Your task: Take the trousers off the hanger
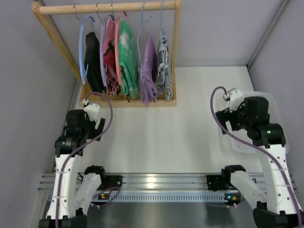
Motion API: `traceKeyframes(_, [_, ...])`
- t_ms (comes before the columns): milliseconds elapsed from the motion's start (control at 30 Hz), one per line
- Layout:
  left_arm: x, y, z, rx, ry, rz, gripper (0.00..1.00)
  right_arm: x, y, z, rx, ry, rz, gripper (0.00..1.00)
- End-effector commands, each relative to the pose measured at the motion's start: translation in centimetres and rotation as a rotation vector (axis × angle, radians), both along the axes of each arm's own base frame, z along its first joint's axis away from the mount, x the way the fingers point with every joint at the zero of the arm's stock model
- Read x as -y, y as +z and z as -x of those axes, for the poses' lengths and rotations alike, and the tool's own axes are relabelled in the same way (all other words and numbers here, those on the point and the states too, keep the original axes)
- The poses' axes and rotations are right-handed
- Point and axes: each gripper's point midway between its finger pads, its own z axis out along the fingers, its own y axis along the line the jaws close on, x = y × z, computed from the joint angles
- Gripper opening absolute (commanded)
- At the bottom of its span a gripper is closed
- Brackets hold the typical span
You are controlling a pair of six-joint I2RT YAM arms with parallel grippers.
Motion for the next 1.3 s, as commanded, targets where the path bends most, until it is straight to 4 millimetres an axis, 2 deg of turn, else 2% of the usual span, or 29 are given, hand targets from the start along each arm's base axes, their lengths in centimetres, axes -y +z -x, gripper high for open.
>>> traceKeyframes(0, [1.0,3.2,-0.6,0.076,0.019,0.082,0.98,-2.5,4.1,-1.2,0.038,0.059,-0.115,0.99])
traceKeyframes(33, [1.2,3.6,-0.6,0.076,0.014,0.092,0.98,-2.8,4.8,-1.7,0.039,0.066,-0.129,1.0])
traceKeyframes(67, [1.2,3.8,-0.8,0.064,0.024,0.098,0.98,-3.2,6.7,-2.8,0.052,0.077,-0.147,0.99])
traceKeyframes(100, [1.2,5.2,-0.9,0.087,0.034,0.107,0.98,-3.6,7.7,-3.3,0.063,0.091,-0.162,1.0])
traceKeyframes(133, [1.2,5.7,-0.9,0.09,0.038,0.112,0.98,-4.4,8.7,-3.7,0.07,0.119,-0.19,0.99])
traceKeyframes(167, [1.2,6.2,-0.9,0.094,0.039,0.114,0.98,-4.8,10.7,-4.7,0.099,0.128,-0.21,0.99])
traceKeyframes(233, [1.1,7.8,-1.2,0.131,0.065,0.126,0.98,-6.0,12.4,-5.4,0.113,0.167,-0.248,0.99])
traceKeyframes(267, [1.0,8.4,-1.2,0.149,0.078,0.132,0.98,-6.5,14.0,-6.3,0.131,0.175,-0.267,0.99])
traceKeyframes(333, [1.3,10.4,-1.4,0.206,0.096,0.173,0.98,-7.9,15.4,-6.7,0.131,0.206,-0.317,0.99])
traceKeyframes(467, [3.9,13.6,-1.3,0.284,-0.009,0.284,0.99,-11.0,18.7,-8.4,0.154,0.259,-0.448,0.99])
traceKeyframes(500, [4.4,14.7,-1.3,0.307,-0.025,0.31,0.99,-11.7,19.2,-8.7,0.154,0.274,-0.476,0.99])
traceKeyframes(633, [5.5,16.6,-1.7,0.316,-0.036,0.391,0.99,-15.2,21.0,-10.1,0.139,0.323,-0.59,0.99])
traceKeyframes(767, [7.3,18.9,-0.7,0.368,-0.108,0.473,0.99,-17.4,23.8,-10.8,0.184,0.379,-0.688,1.0])
traceKeyframes(833, [7.9,19.3,-0.3,0.375,-0.114,0.51,0.99,-18.5,25.2,-10.7,0.182,0.404,-0.764,0.99])
traceKeyframes(967, [9.2,19.8,0.9,0.384,-0.184,0.554,0.99,-20.9,27.7,-12.1,0.184,0.446,-0.916,0.99])
traceKeyframes(1067, [10.0,20.5,1.9,0.421,-0.245,0.565,0.99,-22.4,28.0,-12.1,0.064,0.436,-1.068,0.97])
traceKeyframes(1100, [10.2,21.3,2.4,0.459,-0.268,0.564,0.99,-23.0,28.8,-11.8,0.069,0.47,-1.104,0.95])
traceKeyframes(1133, [10.1,21.8,2.5,0.482,-0.272,0.56,0.99,-23.4,28.7,-11.8,0.034,0.451,-1.139,0.92])
traceKeyframes(1200, [10.1,22.5,2.8,0.516,-0.281,0.551,0.99,-24.4,29.0,-11.7,0.029,0.45,-1.16,0.9])
traceKeyframes(1267, [10.1,23.4,2.9,0.542,-0.28,0.555,0.99,-25.2,28.7,-12.4,-0.012,0.421,-1.197,0.83])
